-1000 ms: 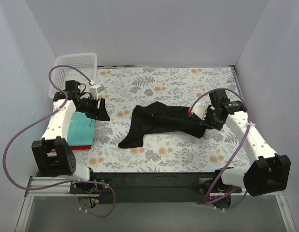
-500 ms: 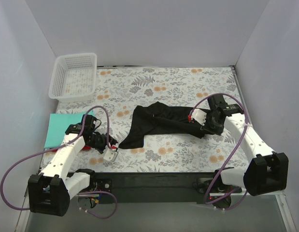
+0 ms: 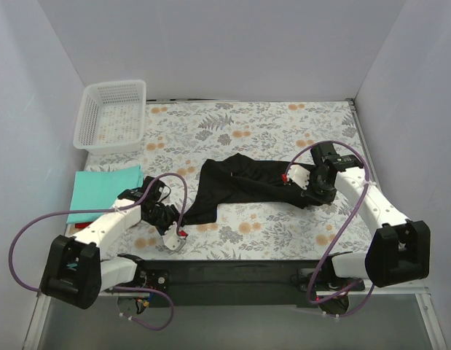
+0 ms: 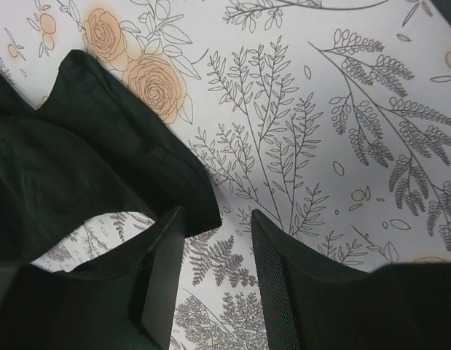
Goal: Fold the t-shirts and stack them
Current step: Flatten the tshirt out
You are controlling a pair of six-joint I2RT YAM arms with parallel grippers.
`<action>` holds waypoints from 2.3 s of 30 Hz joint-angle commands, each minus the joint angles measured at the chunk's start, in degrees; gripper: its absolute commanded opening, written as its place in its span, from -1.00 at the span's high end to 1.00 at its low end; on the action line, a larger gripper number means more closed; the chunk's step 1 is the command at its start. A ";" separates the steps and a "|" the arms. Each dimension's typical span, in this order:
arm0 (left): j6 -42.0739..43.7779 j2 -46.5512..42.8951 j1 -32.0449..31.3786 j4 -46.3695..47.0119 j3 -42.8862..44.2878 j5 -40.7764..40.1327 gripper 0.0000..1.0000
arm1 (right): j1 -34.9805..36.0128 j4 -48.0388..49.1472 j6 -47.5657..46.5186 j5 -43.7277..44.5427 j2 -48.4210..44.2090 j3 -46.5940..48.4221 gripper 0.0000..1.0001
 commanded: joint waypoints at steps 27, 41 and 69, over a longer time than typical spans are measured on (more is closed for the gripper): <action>-43.50 8.00 0.26 21.21 25.33 7.09 1.00 | -6.50 0.48 -2.59 -0.89 3.65 14.30 0.97; -122.40 29.11 21.36 21.31 80.13 -11.02 1.00 | -9.85 3.28 6.11 2.44 25.80 79.52 0.97; -123.39 10.34 13.28 26.65 72.79 -12.63 1.00 | -6.60 22.63 5.93 9.04 6.48 63.20 0.97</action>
